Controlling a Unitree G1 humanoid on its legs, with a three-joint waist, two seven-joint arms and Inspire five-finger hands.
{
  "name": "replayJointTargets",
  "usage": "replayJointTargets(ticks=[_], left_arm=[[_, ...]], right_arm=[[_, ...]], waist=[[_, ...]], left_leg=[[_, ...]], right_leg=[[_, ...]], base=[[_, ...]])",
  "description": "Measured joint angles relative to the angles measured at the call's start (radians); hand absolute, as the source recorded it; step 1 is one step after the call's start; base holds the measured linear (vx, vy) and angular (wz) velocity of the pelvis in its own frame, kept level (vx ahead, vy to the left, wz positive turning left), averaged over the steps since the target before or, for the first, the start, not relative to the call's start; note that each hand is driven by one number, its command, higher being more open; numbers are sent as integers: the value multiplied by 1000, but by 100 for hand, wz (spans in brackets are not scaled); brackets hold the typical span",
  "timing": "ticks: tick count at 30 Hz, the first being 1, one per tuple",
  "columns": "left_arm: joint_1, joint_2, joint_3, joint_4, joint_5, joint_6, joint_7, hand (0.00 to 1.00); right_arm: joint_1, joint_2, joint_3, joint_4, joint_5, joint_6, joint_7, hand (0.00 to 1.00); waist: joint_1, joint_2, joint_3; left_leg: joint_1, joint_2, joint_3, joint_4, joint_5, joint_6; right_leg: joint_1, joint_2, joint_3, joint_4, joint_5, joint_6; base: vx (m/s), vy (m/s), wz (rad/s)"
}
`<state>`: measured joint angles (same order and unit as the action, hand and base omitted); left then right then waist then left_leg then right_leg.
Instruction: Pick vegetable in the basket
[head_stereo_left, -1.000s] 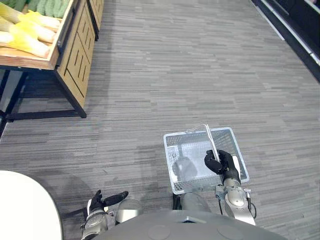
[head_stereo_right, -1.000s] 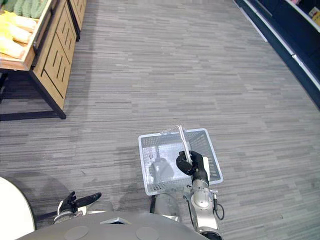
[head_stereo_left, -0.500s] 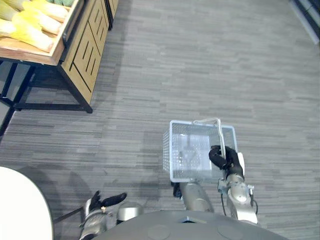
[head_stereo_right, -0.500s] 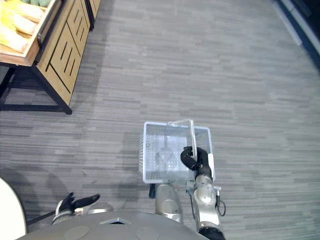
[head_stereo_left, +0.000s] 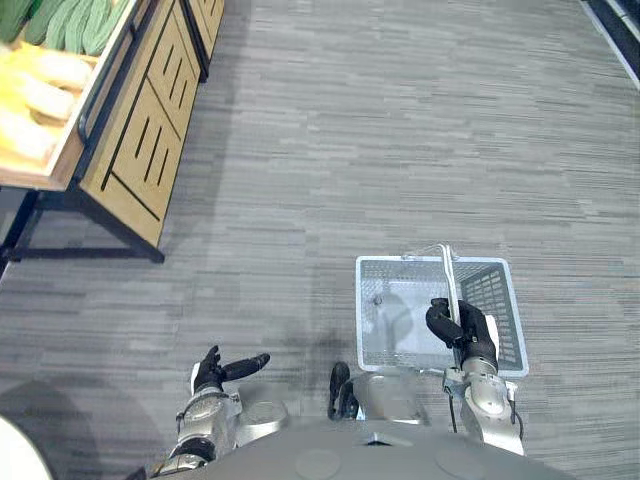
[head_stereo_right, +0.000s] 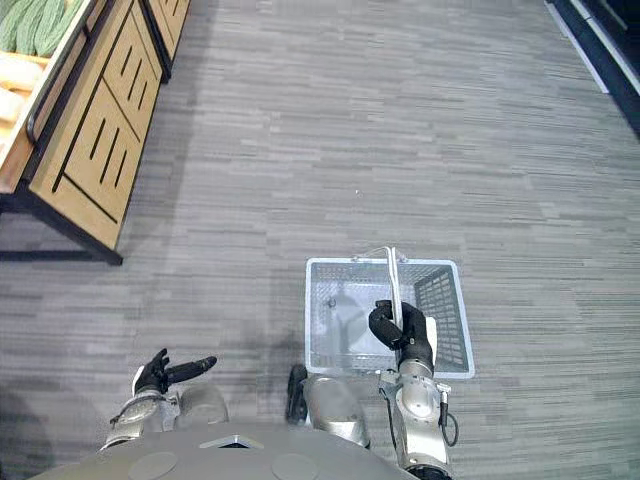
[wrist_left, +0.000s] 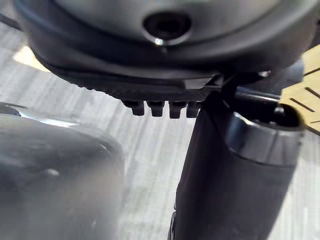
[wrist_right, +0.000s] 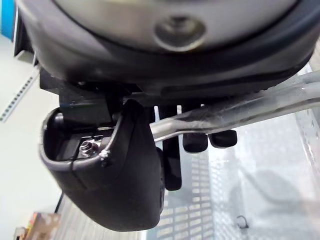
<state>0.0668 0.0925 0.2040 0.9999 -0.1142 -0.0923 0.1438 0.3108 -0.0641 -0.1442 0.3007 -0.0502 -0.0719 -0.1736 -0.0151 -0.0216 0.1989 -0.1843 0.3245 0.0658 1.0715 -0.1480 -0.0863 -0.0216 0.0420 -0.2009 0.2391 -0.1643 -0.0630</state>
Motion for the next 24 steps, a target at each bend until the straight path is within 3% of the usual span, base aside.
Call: replayJointTargets(ticks=[2,3,5,6,7,8,10,12,15,18,24], left_arm=[[2,6,-1,-18,-9,-10,0,100],[1,10,-1,-24,-13,-17,0,100],[1,13,-2,-30,-14,-17,0,100],[4,10,-2,-27,-14,-15,0,100],[9,8,-1,-26,-15,-12,0,100],[22,17,0,-14,-13,-12,6,100],[19,30,1,-8,-10,-13,10,100],[24,31,21,17,-3,-4,9,100],[31,23,49,20,-1,4,9,100],[48,23,51,22,6,7,9,100],[70,20,41,31,7,8,7,100]], right_arm=[[15,1,-4,-1,8,0,-12,0],[15,0,-6,-2,20,0,-12,0],[13,-2,-13,-3,20,0,-13,0],[17,-5,-23,-3,21,-1,-13,0],[20,-9,-26,2,21,-1,-14,0],[24,3,-20,8,21,1,-14,0],[18,4,-14,6,21,1,-13,0],[13,4,-11,8,18,2,-10,0],[-7,4,-1,9,17,2,-7,0],[-49,4,25,11,18,2,-7,0],[-50,3,55,27,17,1,-5,0]], waist=[[20,-15,3],[31,-17,3],[34,-26,8],[33,-21,5],[34,-18,3],[37,-36,-14],[38,-56,-12],[47,-59,-13],[76,-60,-18],[97,-67,-47],[92,-62,-91]], left_leg=[[-51,-13,58,-86,-69,18],[-76,-40,75,-210,-96,22],[-96,-96,84,-465,-89,19],[-81,-129,78,-683,-23,7],[-75,-141,70,-742,70,4],[-39,-190,93,-808,156,14],[-59,-216,103,-777,148,40],[-68,-224,122,-735,118,70],[-30,-226,169,-776,109,76],[2,-231,240,-821,96,76],[65,-279,274,-918,94,95]], right_leg=[[67,-7,24,-39,-2,2],[95,-20,43,-51,-11,16],[124,-57,64,-49,-34,47],[141,-77,75,-50,-53,72],[148,-86,82,-50,-64,85],[163,-123,108,-59,-79,107],[164,-152,112,-86,-59,136],[167,-169,133,-86,-29,165],[162,-186,193,-104,29,179],[120,-207,254,-90,47,203],[24,-228,282,90,50,208]], base=[[270,26,-33],[264,118,-41],[271,167,-33],[217,179,-19],[332,287,-28],[312,221,-19],[374,222,-7],[287,200,-7],[177,157,-37],[88,126,-64],[41,119,-18]])
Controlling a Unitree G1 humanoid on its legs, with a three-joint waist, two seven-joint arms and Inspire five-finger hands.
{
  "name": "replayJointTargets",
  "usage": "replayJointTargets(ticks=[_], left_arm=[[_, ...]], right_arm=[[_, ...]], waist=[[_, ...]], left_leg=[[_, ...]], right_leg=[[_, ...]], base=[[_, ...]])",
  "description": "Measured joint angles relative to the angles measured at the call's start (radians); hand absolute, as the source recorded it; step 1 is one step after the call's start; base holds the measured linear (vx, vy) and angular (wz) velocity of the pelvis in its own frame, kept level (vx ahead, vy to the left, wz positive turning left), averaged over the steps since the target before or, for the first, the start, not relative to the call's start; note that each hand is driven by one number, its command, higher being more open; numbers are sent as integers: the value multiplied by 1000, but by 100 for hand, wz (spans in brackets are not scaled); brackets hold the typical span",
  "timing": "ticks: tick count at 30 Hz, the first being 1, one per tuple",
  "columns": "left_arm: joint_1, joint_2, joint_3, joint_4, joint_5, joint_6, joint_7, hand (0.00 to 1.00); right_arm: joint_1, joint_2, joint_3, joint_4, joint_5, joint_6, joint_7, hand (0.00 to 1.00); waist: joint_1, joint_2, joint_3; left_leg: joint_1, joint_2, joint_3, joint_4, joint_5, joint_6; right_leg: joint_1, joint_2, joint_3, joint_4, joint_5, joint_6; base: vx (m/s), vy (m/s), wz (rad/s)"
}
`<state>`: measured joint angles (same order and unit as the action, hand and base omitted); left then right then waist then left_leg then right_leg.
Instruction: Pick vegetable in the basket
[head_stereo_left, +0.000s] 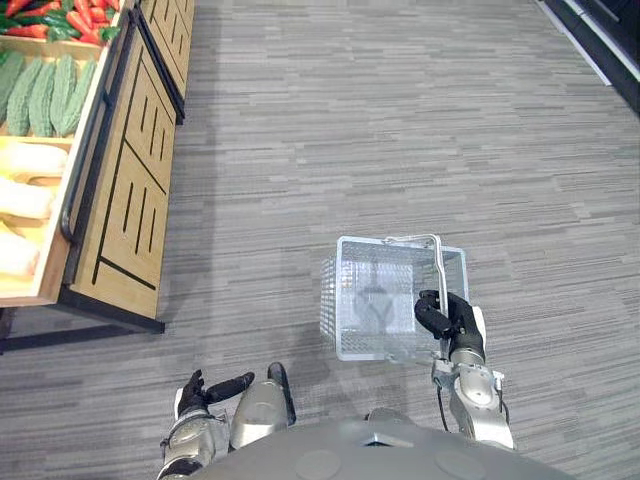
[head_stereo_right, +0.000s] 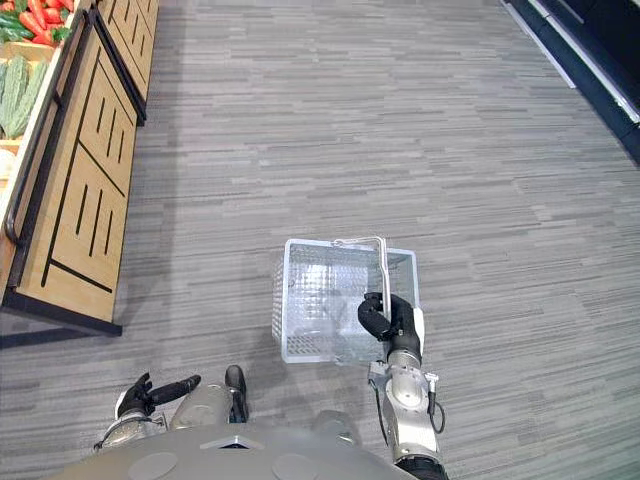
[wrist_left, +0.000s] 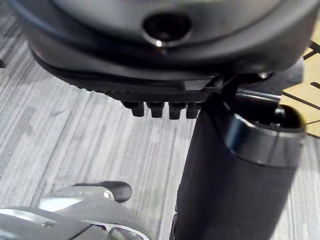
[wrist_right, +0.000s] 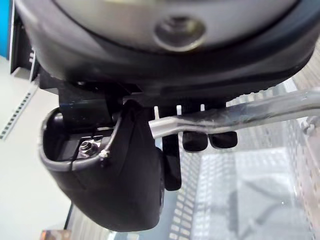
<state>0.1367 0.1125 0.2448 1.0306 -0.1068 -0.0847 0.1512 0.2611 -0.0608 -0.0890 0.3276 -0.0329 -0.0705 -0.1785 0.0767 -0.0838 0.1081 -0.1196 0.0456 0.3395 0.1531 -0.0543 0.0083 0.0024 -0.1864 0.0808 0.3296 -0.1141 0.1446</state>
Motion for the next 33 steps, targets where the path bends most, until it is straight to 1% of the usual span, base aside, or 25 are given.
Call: replayJointTargets(ticks=[2,4,5,6,7,8,9,10,11,13,14,16,17,18,19,21,22,23,24,25,26,27,30,32,33], left_arm=[[4,1,-4,-2,0,0,-1,100],[20,1,-14,-11,0,1,-1,100],[34,-1,-25,-22,0,2,-1,100],[48,-1,-31,-24,-2,3,-2,100],[52,-1,-34,-25,-1,3,-1,100],[59,-7,-36,-29,-1,6,0,100],[60,-7,-38,-29,-2,6,0,100],[65,-7,-46,-29,-1,6,-1,100],[66,-8,-46,-29,-1,6,-1,100],[67,-7,-54,-29,-1,6,-1,100],[64,-6,-57,-29,-1,6,-1,100],[28,-5,-84,-29,0,2,-2,100],[21,-3,-88,-29,0,1,-3,100],[12,1,-90,-29,0,0,-4,100],[6,7,-89,-29,0,-1,-3,100],[-2,19,-86,-28,0,-1,-1,100],[-6,27,-81,-15,0,-1,2,100],[-11,29,-79,-6,0,2,2,100],[-15,16,-83,4,0,3,-1,100],[-17,3,-85,4,1,1,-6,100],[-21,-12,-85,12,2,0,-10,100],[-21,-14,-85,13,2,0,-10,100],[-32,-15,-79,20,24,-2,-9,100],[-34,-16,-78,19,23,-2,-9,100],[-35,-16,-78,20,22,-2,-9,100]], right_arm=[[4,0,0,20,-1,2,0,0],[21,0,2,23,-6,12,3,0],[33,1,4,23,-23,16,3,0],[41,1,8,23,-23,16,3,0],[43,1,9,23,-24,17,3,0],[46,1,11,23,-31,17,3,0],[46,1,10,23,-31,17,3,0],[45,1,2,20,-30,17,1,0],[43,1,-2,20,-30,17,1,0],[28,1,-15,20,-30,17,-1,0],[24,1,-17,20,-30,17,-1,0],[10,1,-27,20,-29,16,-1,0],[6,1,-27,20,-29,16,-1,0],[-1,1,-26,20,-29,16,0,0],[-5,1,-27,20,-29,16,0,0],[-5,4,-27,20,-29,16,0,0],[-6,6,-36,21,-28,16,0,0],[-7,5,-47,21,-28,16,-1,0],[-6,0,-73,19,-28,15,-7,0],[-6,-7,-86,19,-28,15,-8,0],[-5,-12,-97,19,-28,15,-6,0],[-5,-12,-97,18,-28,15,-6,0],[-1,-10,-97,5,-27,14,-2,0],[-4,-10,-91,5,-24,14,2,0],[-4,-10,-77,5,-20,14,5,0]], waist=[[-3,0,0],[-15,5,2],[-20,9,2],[-23,8,3],[-25,8,4],[-29,17,14],[-30,17,14],[-37,29,21],[-42,29,22],[-56,34,29],[-55,37,32],[-57,49,48],[-55,49,56],[-55,45,65],[-55,31,79],[-54,8,95],[-52,-10,107],[-55,1,110],[-64,34,115],[-66,52,117],[-71,85,110],[-73,89,108],[-88,97,102],[-80,98,95],[-81,100,87]], left_leg=[[23,-14,-12,-19,-10,3],[53,-24,-33,-33,-18,14],[76,-29,-43,-45,-26,20],[103,-40,-50,-65,-33,30],[116,-44,-56,-73,-37,35],[147,-48,-68,-71,-56,54],[152,-48,-73,-69,-58,57],[173,-48,-85,-67,-62,60],[185,-48,-88,-64,-63,60],[224,-34,-104,-52,-77,61],[230,-28,-110,-53,-78,59],[241,5,-143,-51,-91,36],[247,11,-147,-50,-96,28],[254,19,-157,-45,-109,9],[263,19,-167,-33,-131,-11],[279,20,-178,-8,-173,-39],[304,31,-190,12,-223,-69],[308,45,-200,13,-232,-84],[314,75,-217,2,-237,-104],[326,98,-231,-20,-233,-110],[347,133,-252,-47,-214,-128],[350,139,-256,-51,-207,-132],[349,176,-283,-26,-174,-154],[325,187,-295,29,-169,-163],[276,197,-319,126,-161,-175]], right_leg=[[-54,-4,-9,144,15,-15],[-96,-6,-24,260,76,-22],[-111,-8,-35,316,128,-31],[-129,-24,-61,371,177,-35],[-140,-34,-75,405,200,-38],[-178,-55,-127,510,132,-68],[-182,-56,-140,524,107,-72],[-200,-55,-185,548,25,-80],[-204,-53,-202,542,-4,-75],[-219,-23,-241,411,-71,-66],[-223,-8,-241,353,-74,-68],[-238,41,-229,111,-57,-50],[-242,50,-215,54,-47,-37],[-248,54,-198,-59,-14,-19],[-248,47,-176,-161,38,-20],[-248,33,-157,-242,75,-18],[-239,27,-166,-236,157,-15],[-240,37,-176,-217,185,-14],[-252,63,-198,-167,191,-18],[-263,87,-201,-132,181,-34],[-274,115,-222,-73,141,-93],[-276,119,-227,-61,133,-103],[-282,125,-272,41,51,-135],[-279,136,-273,46,32,-143],[-261,145,-284,26,24,-149]], base=[[40,115,25],[74,106,35],[121,130,30],[136,129,25],[188,122,15],[166,78,10],[216,63,21],[154,19,24],[215,9,36],[226,-24,32],[250,-99,33],[201,-124,37],[203,-203,28],[265,-284,22],[276,-309,19],[233,-316,16],[275,-419,20],[357,-493,36],[339,-362,37],[415,-368,43],[282,-223,22],[336,-232,22],[299,-194,29],[200,-139,6],[186,-150,8]])
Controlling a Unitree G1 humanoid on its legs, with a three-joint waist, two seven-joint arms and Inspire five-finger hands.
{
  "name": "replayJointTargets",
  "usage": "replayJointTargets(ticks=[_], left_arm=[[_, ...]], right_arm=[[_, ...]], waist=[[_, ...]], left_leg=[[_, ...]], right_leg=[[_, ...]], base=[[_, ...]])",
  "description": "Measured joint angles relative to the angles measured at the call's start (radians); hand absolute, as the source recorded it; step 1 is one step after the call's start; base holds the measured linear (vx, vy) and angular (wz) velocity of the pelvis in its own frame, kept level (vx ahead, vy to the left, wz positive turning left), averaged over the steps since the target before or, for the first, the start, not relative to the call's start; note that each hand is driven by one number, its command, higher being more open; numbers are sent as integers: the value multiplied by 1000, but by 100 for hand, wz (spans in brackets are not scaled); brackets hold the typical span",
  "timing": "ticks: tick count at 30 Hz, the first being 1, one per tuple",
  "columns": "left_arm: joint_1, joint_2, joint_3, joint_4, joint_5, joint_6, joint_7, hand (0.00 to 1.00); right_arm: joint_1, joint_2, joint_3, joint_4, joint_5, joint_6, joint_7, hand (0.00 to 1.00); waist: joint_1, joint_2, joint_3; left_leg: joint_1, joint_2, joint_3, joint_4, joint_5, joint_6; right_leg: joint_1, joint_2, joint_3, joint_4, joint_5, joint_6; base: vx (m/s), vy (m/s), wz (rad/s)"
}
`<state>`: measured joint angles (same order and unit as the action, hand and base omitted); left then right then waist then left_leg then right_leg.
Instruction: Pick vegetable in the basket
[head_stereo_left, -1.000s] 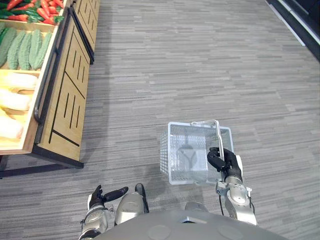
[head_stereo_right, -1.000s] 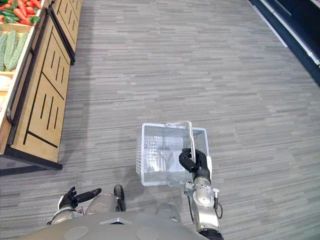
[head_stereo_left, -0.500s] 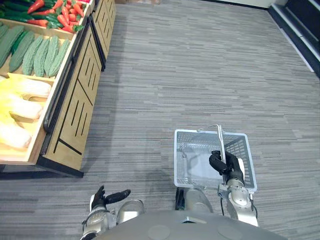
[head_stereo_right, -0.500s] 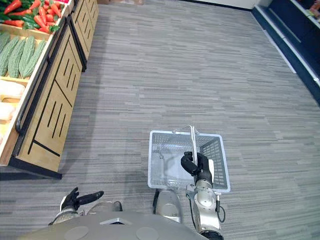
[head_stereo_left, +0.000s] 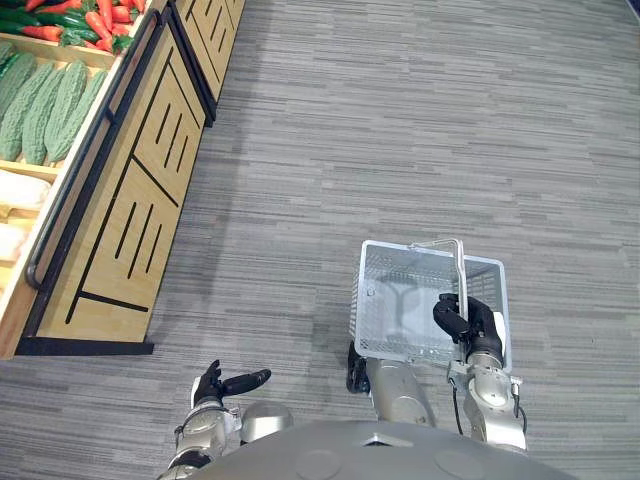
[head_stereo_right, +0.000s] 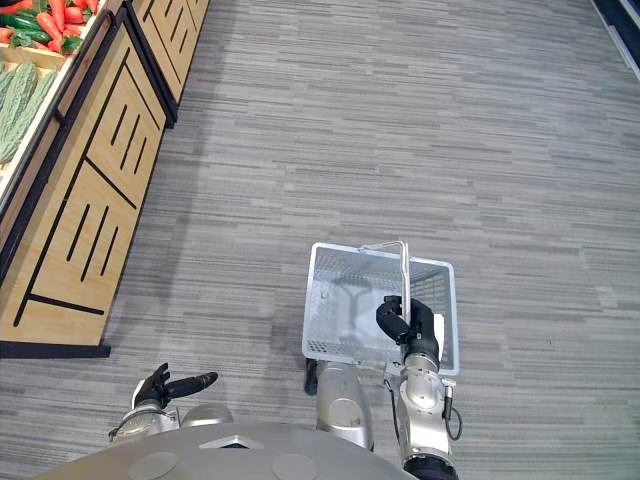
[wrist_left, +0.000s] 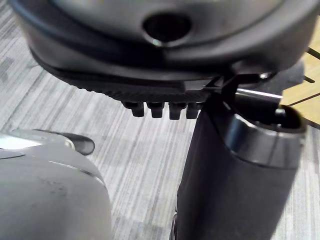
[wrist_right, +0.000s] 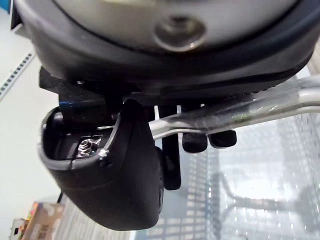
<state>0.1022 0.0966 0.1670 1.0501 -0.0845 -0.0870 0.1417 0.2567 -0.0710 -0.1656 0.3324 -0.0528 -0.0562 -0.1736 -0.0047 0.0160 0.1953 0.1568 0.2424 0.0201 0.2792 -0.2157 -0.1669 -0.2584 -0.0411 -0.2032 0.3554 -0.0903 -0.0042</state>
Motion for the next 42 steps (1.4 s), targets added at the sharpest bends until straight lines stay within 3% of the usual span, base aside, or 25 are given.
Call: replayJointTargets(ticks=[2,4,5,6,7,9,11,13,14,15,17,19,23,24,33,42], left_arm=[[-3,-3,4,0,-1,0,0,100],[-3,-2,5,0,-2,1,3,100],[-2,-2,6,0,-2,1,3,100],[7,5,7,-1,-2,0,1,100],[3,8,6,-3,-2,0,1,100],[3,9,4,-11,-3,-1,1,100],[6,8,4,-23,-20,-2,2,100],[6,7,0,-31,-24,-2,2,100],[7,3,-5,-31,-24,-2,2,100],[11,-13,-3,-31,-26,-3,-1,100],[13,7,1,-29,-26,-7,1,100],[21,8,9,-26,-26,-6,1,100],[42,5,19,2,-23,0,1,100],[61,20,36,32,-22,0,1,100],[63,17,34,17,-30,0,-1,100],[69,-4,29,-53,-114,-2,-18,100]], right_arm=[[4,1,6,-2,1,0,9,0],[28,1,22,-8,2,0,15,0],[34,1,23,-13,2,0,16,0],[58,0,21,-38,2,0,15,0],[65,-5,14,-49,3,0,10,0],[82,-6,7,-61,19,0,1,0],[83,-7,7,-61,43,0,-3,0],[81,-6,9,-60,67,-2,2,0],[81,-6,9,-61,78,-7,10,0],[81,-8,9,-52,105,-21,19,0],[82,12,23,-30,182,-24,39,0],[82,20,26,-28,233,-24,39,0],[85,31,40,-23,275,-24,57,0],[81,38,96,27,297,-24,57,0],[76,38,56,27,331,-24,56,0],[-6,38,-52,27,455,-24,14,0]], waist=[[1,6,-3],[2,5,-3],[3,6,-3],[4,-2,0],[1,-3,-1],[2,-6,1],[7,-12,3],[14,-16,6],[19,-9,2],[26,12,-11],[25,-32,-24],[28,-47,-33],[26,-48,-37],[30,-69,-89],[30,-64,-85],[27,-41,-77]], left_leg=[[-68,12,-23,147,21,-8],[-142,46,-11,365,131,-2],[-149,51,-3,386,151,1],[-177,83,46,481,202,41],[-214,96,80,552,139,69],[-260,85,129,578,36,87],[-290,42,149,482,-35,83],[-290,-20,144,229,-38,73],[-286,-41,133,105,15,71],[-289,-58,126,16,134,61],[-248,-111,135,-62,167,80],[-226,-142,155,-122,187,99],[-177,-177,193,-198,210,119],[-111,-221,192,-363,302,137],[-113,-220,195,-364,299,136],[-112,-214,268,-364,278,134]], right_leg=[[37,12,-11,-32,-6,-8],[120,39,-14,-80,-17,-24],[130,42,-13,-86,-19,-27],[179,50,-11,-121,-26,-40],[206,51,-10,-143,-30,-45],[258,47,-9,-185,-30,-45],[295,34,-9,-200,-29,-44],[315,12,0,-200,-29,-38],[318,8,8,-200,-30,-24],[321,11,23,-201,-50,15],[329,-30,43,-235,-40,46],[329,-56,51,-257,-28,64],[330,-84,86,-275,-15,84],[324,-97,101,-309,8,107],[323,-98,102,-314,10,108],[305,-95,154,-346,42,120]], base=[[178,-135,10],[222,-130,-2],[285,-168,-9],[274,-154,-5],[275,-142,-2],[204,-49,8],[174,45,-1],[123,128,-18],[105,178,-29],[85,149,-22],[112,178,3],[82,149,-8],[37,84,-20],[0,0,0],[0,0,-1],[22,11,-22]])
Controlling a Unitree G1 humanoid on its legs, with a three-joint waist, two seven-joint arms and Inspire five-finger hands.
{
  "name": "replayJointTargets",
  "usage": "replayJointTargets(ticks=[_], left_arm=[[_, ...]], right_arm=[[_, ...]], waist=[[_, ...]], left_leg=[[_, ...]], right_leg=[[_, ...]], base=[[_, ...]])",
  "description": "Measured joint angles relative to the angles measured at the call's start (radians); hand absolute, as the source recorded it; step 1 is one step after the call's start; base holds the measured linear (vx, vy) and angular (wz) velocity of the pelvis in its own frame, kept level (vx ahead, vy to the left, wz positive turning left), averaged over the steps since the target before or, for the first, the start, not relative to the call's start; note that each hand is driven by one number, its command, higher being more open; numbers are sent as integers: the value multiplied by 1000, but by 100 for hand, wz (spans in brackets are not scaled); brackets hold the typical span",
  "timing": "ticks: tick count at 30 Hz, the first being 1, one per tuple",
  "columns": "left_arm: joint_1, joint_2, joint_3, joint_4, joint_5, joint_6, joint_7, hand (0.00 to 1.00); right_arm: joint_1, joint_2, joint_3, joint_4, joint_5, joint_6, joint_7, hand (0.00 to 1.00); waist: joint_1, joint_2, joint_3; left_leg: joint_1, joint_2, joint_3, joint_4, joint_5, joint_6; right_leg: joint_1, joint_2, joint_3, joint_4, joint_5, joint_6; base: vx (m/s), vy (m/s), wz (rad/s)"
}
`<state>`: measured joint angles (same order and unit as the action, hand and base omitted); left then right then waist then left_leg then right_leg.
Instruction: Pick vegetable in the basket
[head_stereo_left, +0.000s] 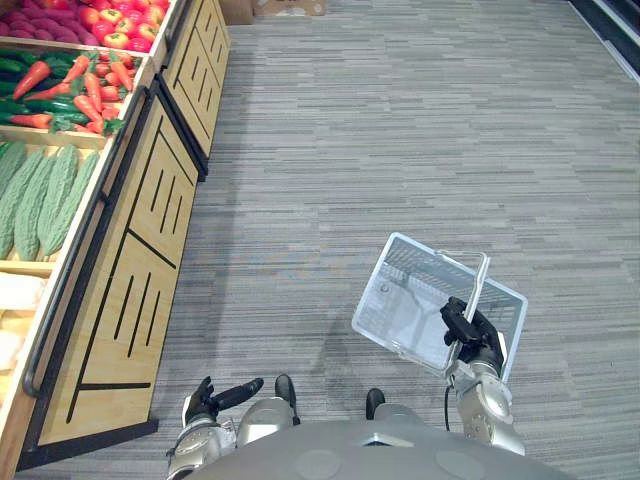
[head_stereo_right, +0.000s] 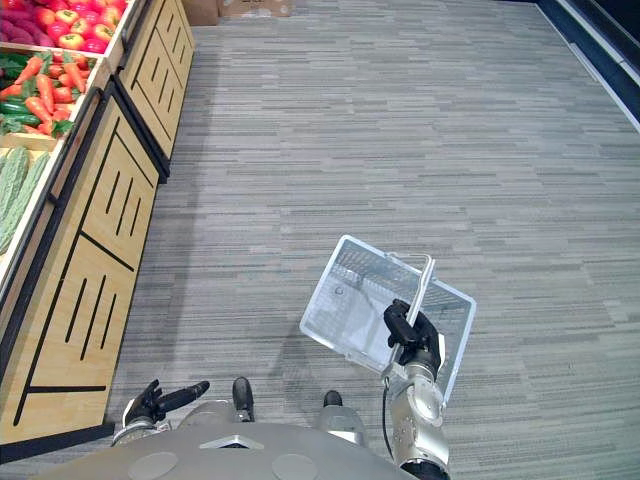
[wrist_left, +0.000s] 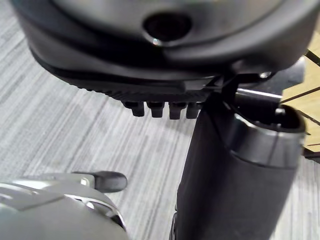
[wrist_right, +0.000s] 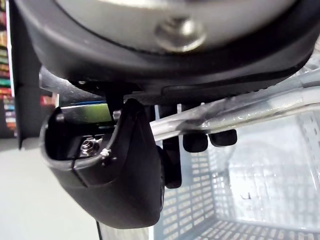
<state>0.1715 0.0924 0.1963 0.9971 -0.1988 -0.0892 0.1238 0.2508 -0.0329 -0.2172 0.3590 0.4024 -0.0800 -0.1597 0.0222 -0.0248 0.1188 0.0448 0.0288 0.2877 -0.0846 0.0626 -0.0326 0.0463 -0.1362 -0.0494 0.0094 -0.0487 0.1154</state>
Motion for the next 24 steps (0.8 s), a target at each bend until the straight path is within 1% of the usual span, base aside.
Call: replayJointTargets(ticks=[5,10,13,15,17,19,20,23,24], left_arm=[[-7,-3,-26,-39,-5,-18,-3,100],[-4,-7,-25,-43,-28,-20,-1,100],[-3,-6,-19,-43,-28,-20,0,100],[-3,-4,-11,-43,-28,-20,2,100],[-4,-3,11,-38,-27,-20,5,100],[-4,1,19,-28,-27,-20,7,100],[-3,5,23,-20,-26,-20,8,100],[-3,7,51,0,-25,-16,13,100],[-3,10,55,5,-24,-16,18,100]], right_arm=[[-5,0,-6,2,6,0,-5,0],[-15,0,-2,41,6,0,-6,0],[-14,0,21,42,6,0,-6,0],[-21,0,34,43,5,0,-7,0],[-36,0,48,43,5,1,-7,0],[-44,0,53,43,5,1,-7,0],[-59,0,55,43,4,1,-7,0],[-84,0,68,43,-4,1,-7,0],[-89,0,72,43,-5,1,-7,0]], waist=[[0,0,0],[3,-2,1],[3,-7,4],[6,-14,8],[17,-26,15],[31,-35,19],[34,-42,24],[39,-59,34],[48,-67,38]], left_leg=[[2,1,10,0,-4,-1],[16,7,21,-2,-5,-3],[19,8,31,-4,-5,-3],[19,7,37,-4,-7,-5],[18,6,40,-1,-10,-6],[18,3,39,0,-12,-4],[16,-2,33,0,-17,4],[8,-24,-3,18,-36,17],[-5,-33,-19,56,-62,21]], right_leg=[[2,0,0,-5,3,5],[7,0,8,1,5,5],[1,-1,17,5,7,5],[-5,-2,22,5,8,7],[-10,-4,24,4,7,7],[-10,-8,21,4,-2,4],[-8,-15,12,5,-4,3],[6,-40,-28,19,-14,19],[12,-54,-49,41,-24,29]], base=[[24,0,-5],[-27,-1,-5],[-69,9,-10],[-76,20,-10],[-51,19,-6],[0,10,4],[9,26,15],[69,40,35],[123,55,38]])
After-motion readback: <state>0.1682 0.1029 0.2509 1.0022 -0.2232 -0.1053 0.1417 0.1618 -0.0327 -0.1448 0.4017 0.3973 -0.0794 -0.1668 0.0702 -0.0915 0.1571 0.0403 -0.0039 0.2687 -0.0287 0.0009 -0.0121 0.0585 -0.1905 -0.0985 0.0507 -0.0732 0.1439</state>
